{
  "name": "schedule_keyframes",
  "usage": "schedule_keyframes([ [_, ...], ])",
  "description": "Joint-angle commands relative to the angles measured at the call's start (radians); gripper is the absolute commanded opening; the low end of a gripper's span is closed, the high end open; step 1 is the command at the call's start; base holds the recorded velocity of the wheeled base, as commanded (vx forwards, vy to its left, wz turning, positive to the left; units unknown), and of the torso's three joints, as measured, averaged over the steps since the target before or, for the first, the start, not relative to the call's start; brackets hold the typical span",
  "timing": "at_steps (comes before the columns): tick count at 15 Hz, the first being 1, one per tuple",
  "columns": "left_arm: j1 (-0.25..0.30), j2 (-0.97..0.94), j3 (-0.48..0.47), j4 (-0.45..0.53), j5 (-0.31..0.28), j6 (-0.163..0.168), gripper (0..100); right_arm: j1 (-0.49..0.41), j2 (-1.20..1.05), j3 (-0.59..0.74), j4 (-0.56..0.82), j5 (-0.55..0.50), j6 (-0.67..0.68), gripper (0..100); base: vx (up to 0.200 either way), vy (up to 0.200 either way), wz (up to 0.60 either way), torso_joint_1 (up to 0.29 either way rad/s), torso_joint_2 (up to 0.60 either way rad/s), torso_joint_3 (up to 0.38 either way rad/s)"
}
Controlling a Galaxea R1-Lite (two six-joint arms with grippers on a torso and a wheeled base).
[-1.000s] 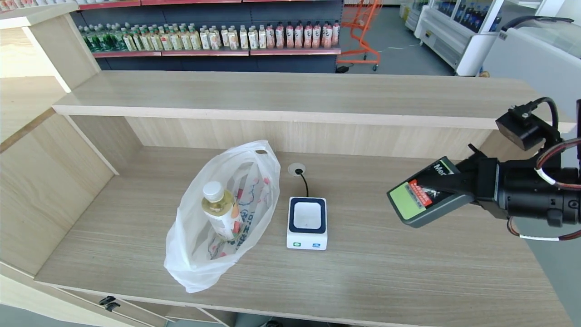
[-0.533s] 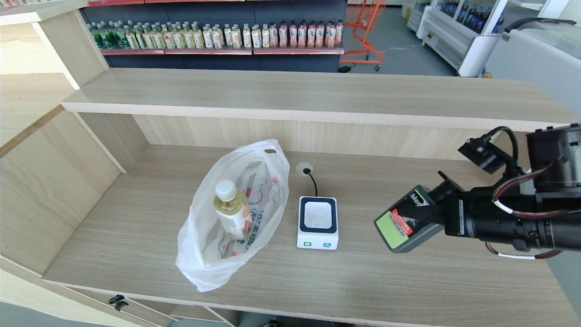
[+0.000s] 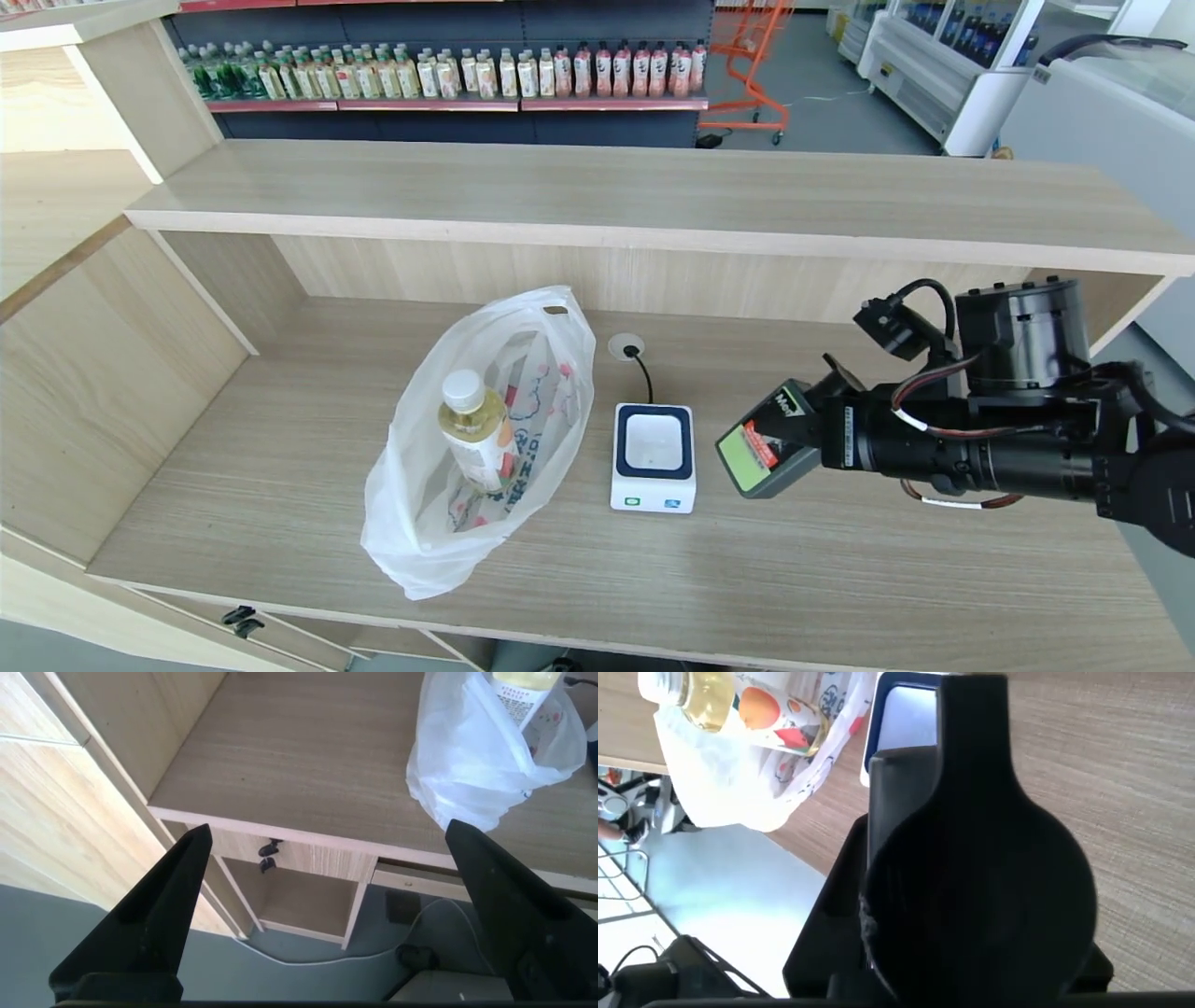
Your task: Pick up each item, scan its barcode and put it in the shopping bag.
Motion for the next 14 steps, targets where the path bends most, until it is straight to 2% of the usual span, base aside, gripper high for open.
schedule_keyframes([
  [1,0.000,0.002,0.000,0.000,0.001,0.000,100,0.009,0.057,-0.003,-0.011,0.003,0.000,0,0.000,0.000,0.00,0.000,0.00,0.000],
  [5,0.000,0.002,0.000,0.000,0.001,0.000,100,0.039,0.143,-0.044,-0.078,0.001,-0.001,0,0.000,0.000,0.00,0.000,0.00,0.000],
  [11,0.000,0.002,0.000,0.000,0.001,0.000,100,0.054,0.212,-0.099,-0.083,0.001,-0.001,0,0.000,0.000,0.00,0.000,0.00,0.000],
  [14,0.000,0.002,0.000,0.000,0.001,0.000,100,0.063,0.281,-0.173,-0.083,0.001,-0.001,0,0.000,0.000,0.00,0.000,0.00,0.000],
])
